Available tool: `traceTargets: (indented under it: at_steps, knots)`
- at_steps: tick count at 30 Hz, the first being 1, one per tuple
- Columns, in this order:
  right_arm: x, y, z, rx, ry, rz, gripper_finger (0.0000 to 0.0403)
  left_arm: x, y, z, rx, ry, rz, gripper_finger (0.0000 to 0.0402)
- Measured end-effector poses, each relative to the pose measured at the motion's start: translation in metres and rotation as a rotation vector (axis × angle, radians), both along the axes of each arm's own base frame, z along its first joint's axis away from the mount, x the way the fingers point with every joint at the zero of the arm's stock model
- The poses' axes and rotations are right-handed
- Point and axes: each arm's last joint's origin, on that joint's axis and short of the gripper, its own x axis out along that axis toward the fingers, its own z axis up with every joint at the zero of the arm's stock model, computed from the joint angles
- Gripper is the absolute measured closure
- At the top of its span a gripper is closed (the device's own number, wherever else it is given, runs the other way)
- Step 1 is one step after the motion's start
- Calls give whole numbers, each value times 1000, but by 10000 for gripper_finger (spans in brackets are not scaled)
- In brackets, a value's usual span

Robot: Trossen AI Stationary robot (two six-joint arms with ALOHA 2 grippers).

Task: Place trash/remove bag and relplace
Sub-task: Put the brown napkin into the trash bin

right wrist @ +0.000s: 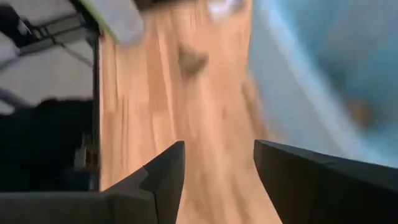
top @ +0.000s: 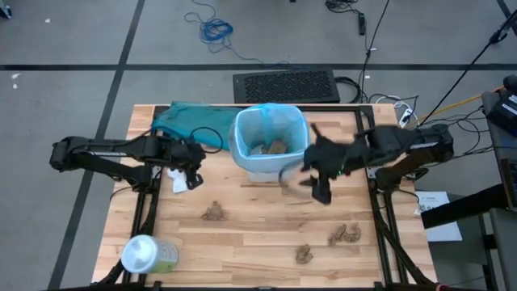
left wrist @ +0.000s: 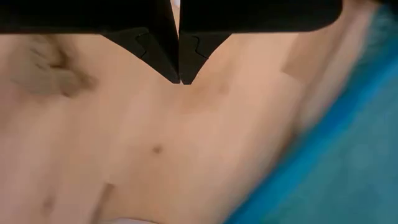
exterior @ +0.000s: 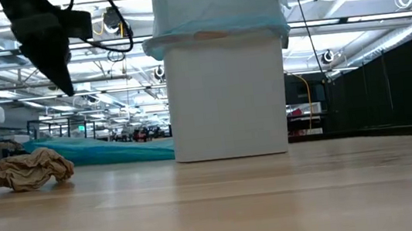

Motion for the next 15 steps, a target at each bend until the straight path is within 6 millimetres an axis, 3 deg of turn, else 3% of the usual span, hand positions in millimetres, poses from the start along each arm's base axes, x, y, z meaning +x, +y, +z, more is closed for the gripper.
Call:
traceTargets:
  at_steps: [6,11,15]
  knots:
    - [-4,40,-27,57,236,-50,239,3,1,8,31,-112,34,399]
    - [-16,73,-53,26,495,-187,250,7,-2,17,44,-234,1,400]
    - [-19,108,-73,27,509,-160,252,9,-2,20,53,-270,-12,400]
